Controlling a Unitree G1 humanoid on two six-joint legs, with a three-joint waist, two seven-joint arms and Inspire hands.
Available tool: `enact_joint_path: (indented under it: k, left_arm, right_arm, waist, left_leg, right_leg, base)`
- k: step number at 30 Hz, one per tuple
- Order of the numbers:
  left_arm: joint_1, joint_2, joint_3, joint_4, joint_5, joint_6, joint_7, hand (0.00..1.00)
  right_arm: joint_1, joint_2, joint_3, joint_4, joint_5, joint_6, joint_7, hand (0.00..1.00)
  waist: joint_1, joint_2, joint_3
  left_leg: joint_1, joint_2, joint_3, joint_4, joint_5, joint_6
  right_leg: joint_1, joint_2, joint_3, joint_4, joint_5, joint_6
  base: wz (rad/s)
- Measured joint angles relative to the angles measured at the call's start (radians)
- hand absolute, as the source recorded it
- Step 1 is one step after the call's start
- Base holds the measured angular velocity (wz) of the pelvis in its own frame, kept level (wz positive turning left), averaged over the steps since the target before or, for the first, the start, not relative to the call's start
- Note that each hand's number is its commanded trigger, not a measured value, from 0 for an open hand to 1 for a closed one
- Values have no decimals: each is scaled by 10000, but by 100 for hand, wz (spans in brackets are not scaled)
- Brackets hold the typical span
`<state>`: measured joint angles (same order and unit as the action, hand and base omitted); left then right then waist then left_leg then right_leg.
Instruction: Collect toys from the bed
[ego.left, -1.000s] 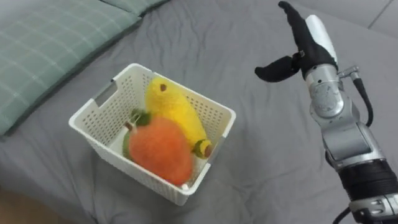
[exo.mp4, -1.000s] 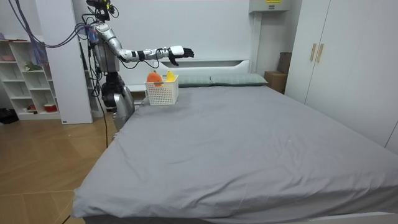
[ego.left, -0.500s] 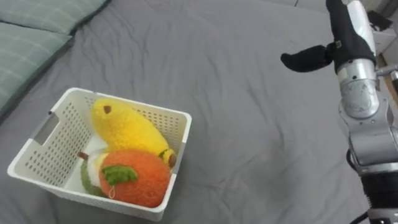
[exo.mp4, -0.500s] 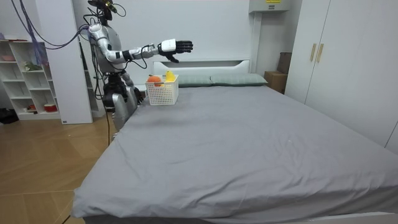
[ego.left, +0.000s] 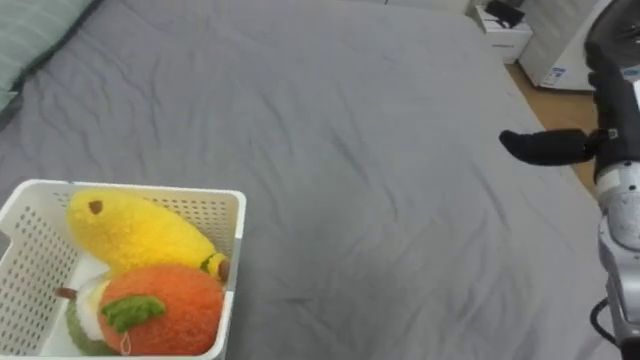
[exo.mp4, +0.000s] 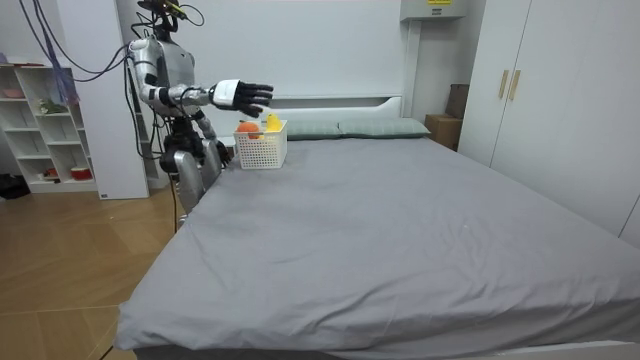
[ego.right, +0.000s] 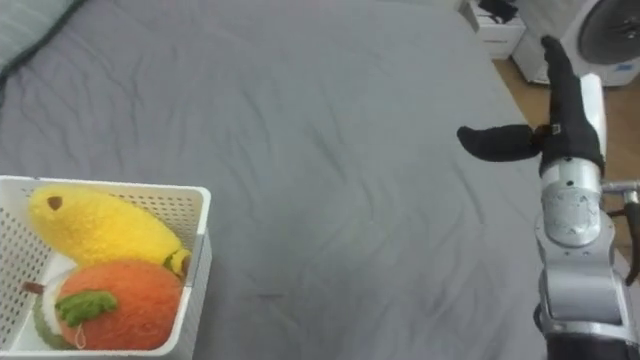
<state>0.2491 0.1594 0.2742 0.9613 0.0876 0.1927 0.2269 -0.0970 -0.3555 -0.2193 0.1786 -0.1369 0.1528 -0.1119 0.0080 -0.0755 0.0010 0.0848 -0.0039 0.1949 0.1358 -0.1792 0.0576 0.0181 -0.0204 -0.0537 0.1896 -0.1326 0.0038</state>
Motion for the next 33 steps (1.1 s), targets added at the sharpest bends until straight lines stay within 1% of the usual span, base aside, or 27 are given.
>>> enact_joint_path:
  k: [2,4,6,8,9,10,12,14,15,16,17,19,21,22,23,24,25,27,28,30,31,32,33]
  left_arm:
    - [2,8,5,129,-174,1,136,0]
    - [4,12,6,229,-198,1,254,0]
    - [6,16,4,372,-182,-8,318,0]
    - [60,15,6,419,-193,-13,376,0]
    - [85,16,9,419,-205,-13,386,0]
    - [127,18,-3,419,-286,-15,435,0]
    - [127,18,-15,403,-363,-18,517,0]
    - [134,18,-17,404,-378,-33,560,0]
    - [134,17,-20,404,-378,-40,559,0]
    - [140,15,-8,409,-409,-44,564,0]
    - [142,8,-1,415,-556,-72,626,0]
    - [172,-80,-9,418,-568,-189,738,0]
    - [267,-143,1,426,-568,-316,753,0]
    - [279,-155,-6,476,-573,-383,753,0]
    - [268,-176,-39,639,-571,-535,751,0]
    - [266,-189,-41,732,-570,-610,747,0]
    - [275,-231,-29,842,-559,-701,743,0]
    - [270,-282,-35,848,-552,-707,725,0]
    - [248,-288,-35,845,-558,-717,700,0]
    - [236,-291,-44,845,-565,-725,673,0]
    - [255,-292,-45,846,-565,-725,665,0]
    - [268,-293,-45,894,-566,-723,664,0]
    - [269,-293,-45,923,-566,-718,664,0]
  right_arm:
    - [610,60,-1,197,47,26,-83,0]
    - [749,87,-26,484,59,16,-89,0]
    - [1017,97,-204,539,309,11,-155,0]
    - [1230,109,-412,675,780,-50,-332,0]
    - [1269,110,-433,790,899,-111,-418,0]
    - [1405,136,-461,987,1015,-136,-571,0]
    - [1614,282,-480,1318,1150,-238,-825,0]
    - [2012,591,-479,2104,1358,-528,-1047,0]
    - [2140,679,-481,2273,1432,-528,-1055,0]
    - [2376,882,-472,2709,1572,-575,-1067,0]
    - [2482,1071,-465,3561,1682,-726,-1071,0]
    - [2723,1301,-416,4649,1669,-736,-1069,0]
    - [2905,1570,-380,6332,1674,-795,-1033,0]
    - [2926,1612,-365,6749,1676,-802,-1031,0]
    - [2965,1638,-241,7526,1690,-845,-1027,0]
    - [3008,1638,-154,7815,1698,-865,-1021,0]
    - [3102,1643,-71,8287,1678,-899,-961,0]
    - [3158,1638,44,9012,1630,-920,-885,0]
    - [3130,1638,134,9532,1593,-930,-765,0]
    - [3122,1652,351,10110,1374,-882,-577,0]
    - [3156,1680,454,10353,1253,-814,-459,0]
    - [3157,1703,467,10586,1169,-693,-373,0]
    - [3158,1711,484,10715,1134,-631,-363,0]
  waist:
    - [-57,14,20]
    - [-103,18,34]
    - [-187,44,46]
    - [-319,86,85]
    - [-337,89,89]
    - [-357,83,75]
    - [-377,60,79]
    - [-388,59,71]
    - [-391,60,70]
    - [-383,76,70]
    - [-385,95,62]
    - [-374,136,44]
    - [-346,234,48]
    - [-317,261,31]
    - [-296,320,14]
    - [-294,334,10]
    - [-303,409,-18]
    - [-305,485,-21]
    - [-312,516,-41]
    - [-318,545,-37]
    - [-317,554,-33]
    - [-322,571,-1]
    - [-329,576,-6]
  left_leg:
    - [10,55,219,-1,-17,-33]
    - [5,90,316,2,-34,-61]
    - [36,100,317,0,-43,-75]
    - [103,106,356,-11,-53,-89]
    - [126,110,355,-15,-56,-94]
    - [151,118,347,-14,-67,-106]
    - [134,127,304,-13,-69,-112]
    - [131,136,286,-12,-77,-124]
    - [131,135,285,-14,-78,-126]
    - [136,139,284,-20,-80,-129]
    - [144,146,285,-21,-82,-134]
    - [157,146,273,-25,-83,-135]
    - [292,148,264,-52,-88,-145]
    - [313,147,265,-58,-91,-148]
    - [335,137,258,-48,-91,-149]
    - [336,135,248,-35,-92,-149]
    - [339,134,247,-24,-97,-151]
    - [332,133,243,-25,-111,-166]
    - [335,138,243,-23,-145,-197]
    - [345,145,239,-15,-157,-211]
    - [372,146,233,-16,-158,-214]
    - [469,146,226,-35,-155,-210]
    - [510,146,221,-43,-157,-208]
  right_leg:
    - [-116,64,122,5,26,-36]
    - [-188,92,233,11,38,-54]
    - [-136,100,224,-23,38,-56]
    - [-47,112,226,-75,38,-57]
    - [-19,122,226,-92,38,-56]
    - [20,149,222,-182,38,-57]
    - [6,188,227,-186,37,-60]
    - [12,192,227,-188,28,-74]
    - [10,193,230,-186,24,-75]
    - [19,204,230,-177,22,-78]
    - [39,215,238,-190,23,-80]
    - [81,212,242,-188,27,-82]
    - [200,220,231,-191,23,-88]
    - [211,220,235,-192,14,-89]
    - [213,208,224,-195,-8,-93]
    - [224,206,223,-198,-11,-90]
    - [236,202,222,-195,-12,-89]
    - [227,200,229,-176,-20,-95]
    - [223,201,242,-159,-42,-105]
    - [223,197,227,-134,-50,-111]
    - [239,200,223,-121,-54,-118]
    - [336,209,217,-137,-58,-123]
    - [385,212,214,-148,-62,-124]
  base:
    - [-22]
    - [-21]
    - [-4]
    - [0]
    - [0]
    - [0]
    - [0]
    - [2]
    - [0]
    - [0]
    - [0]
    - [2]
    - [0]
    - [-4]
    - [0]
    - [0]
    - [0]
    - [0]
    - [-3]
    - [-2]
    - [0]
    - [0]
    - [0]
